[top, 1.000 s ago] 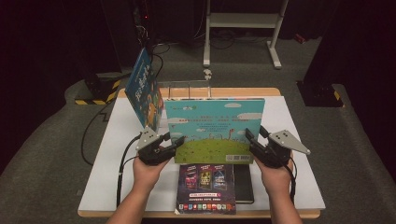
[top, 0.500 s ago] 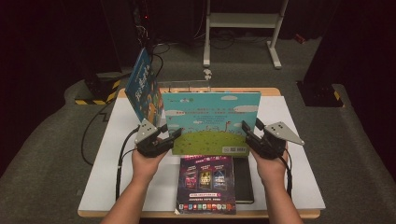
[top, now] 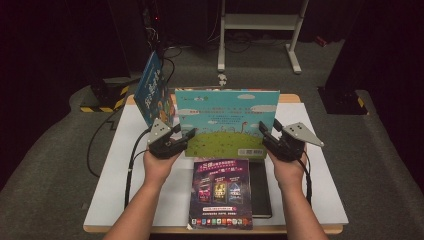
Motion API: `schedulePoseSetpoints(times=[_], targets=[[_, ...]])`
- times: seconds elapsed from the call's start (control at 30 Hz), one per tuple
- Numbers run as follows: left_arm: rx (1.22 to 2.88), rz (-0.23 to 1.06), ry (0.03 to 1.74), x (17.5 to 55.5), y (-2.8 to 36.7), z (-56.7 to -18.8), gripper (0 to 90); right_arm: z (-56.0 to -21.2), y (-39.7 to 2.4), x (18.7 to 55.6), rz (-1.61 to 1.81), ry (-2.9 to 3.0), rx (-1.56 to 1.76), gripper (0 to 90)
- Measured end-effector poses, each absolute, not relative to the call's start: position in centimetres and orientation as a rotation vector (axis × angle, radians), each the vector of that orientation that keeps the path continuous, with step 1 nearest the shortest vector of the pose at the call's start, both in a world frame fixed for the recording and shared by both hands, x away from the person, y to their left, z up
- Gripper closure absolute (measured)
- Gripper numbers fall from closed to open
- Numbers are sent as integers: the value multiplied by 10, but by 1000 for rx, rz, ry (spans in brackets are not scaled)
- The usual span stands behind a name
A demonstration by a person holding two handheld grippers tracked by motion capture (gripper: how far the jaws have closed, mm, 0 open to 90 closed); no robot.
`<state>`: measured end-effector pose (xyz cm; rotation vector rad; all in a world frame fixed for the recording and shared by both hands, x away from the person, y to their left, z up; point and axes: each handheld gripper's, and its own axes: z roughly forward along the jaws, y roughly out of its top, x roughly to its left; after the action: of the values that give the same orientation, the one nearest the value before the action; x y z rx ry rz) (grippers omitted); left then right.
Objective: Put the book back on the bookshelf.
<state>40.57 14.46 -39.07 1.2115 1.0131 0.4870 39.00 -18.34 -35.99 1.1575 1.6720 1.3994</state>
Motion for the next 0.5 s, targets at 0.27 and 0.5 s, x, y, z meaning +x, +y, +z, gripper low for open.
schedulePoseSetpoints(times=[0.27, 0.5], targets=[[1208, 494, 1012, 416, 143, -392, 510, -357, -185, 401, 1396, 1667, 1144, 536], [1214, 493, 1034, 419, 141, -404, 506, -366, -185, 404, 1385, 1677, 1155, 537]])
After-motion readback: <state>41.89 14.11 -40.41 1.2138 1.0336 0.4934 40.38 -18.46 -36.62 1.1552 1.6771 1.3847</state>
